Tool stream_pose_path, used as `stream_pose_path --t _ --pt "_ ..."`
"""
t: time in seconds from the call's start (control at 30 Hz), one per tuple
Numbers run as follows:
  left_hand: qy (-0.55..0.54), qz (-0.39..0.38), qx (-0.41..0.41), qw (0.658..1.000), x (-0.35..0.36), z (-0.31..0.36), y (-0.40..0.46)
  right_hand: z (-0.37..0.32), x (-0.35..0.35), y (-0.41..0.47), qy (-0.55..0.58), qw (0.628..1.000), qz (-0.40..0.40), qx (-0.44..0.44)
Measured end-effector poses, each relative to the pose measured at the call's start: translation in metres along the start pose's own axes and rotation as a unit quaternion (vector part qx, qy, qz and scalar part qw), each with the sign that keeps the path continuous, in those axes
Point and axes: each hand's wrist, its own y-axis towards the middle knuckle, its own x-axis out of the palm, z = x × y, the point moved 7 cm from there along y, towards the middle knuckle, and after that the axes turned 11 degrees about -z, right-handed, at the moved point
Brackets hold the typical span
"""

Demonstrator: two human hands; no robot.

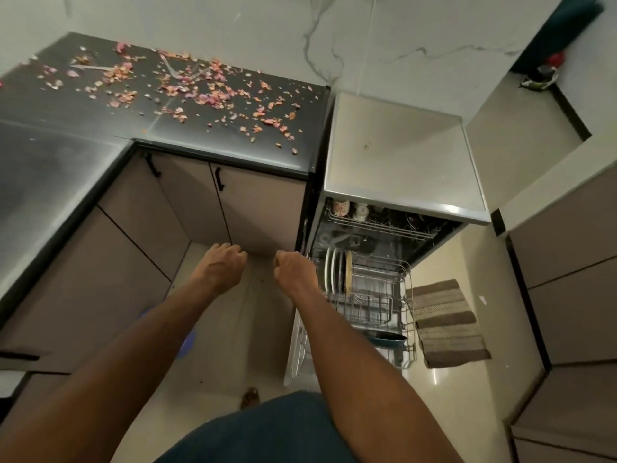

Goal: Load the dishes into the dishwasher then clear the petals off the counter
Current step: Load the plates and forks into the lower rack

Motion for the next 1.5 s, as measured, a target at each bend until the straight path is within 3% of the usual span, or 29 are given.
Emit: stream_pose_path --t 0.47,0.93,1.5 --pt "-0.038 0.008 -0.037 0.999 -0.033 -0.107 0.059 -0.094 -0.023 0.138 -0.037 0.997 -0.010 -0.069" --pt "-0.105 0.066 -0.137 0.983 -0.134 -0.278 0.208 -0.166 -0.154 0.355 -0.066 0.987 0.059 -0.132" --pt "-0.148 0.038 -0.184 0.971 -0.131 -0.418 0.356 -0.210 -0.183 0.542 -0.086 0.985 -0.001 -0.150"
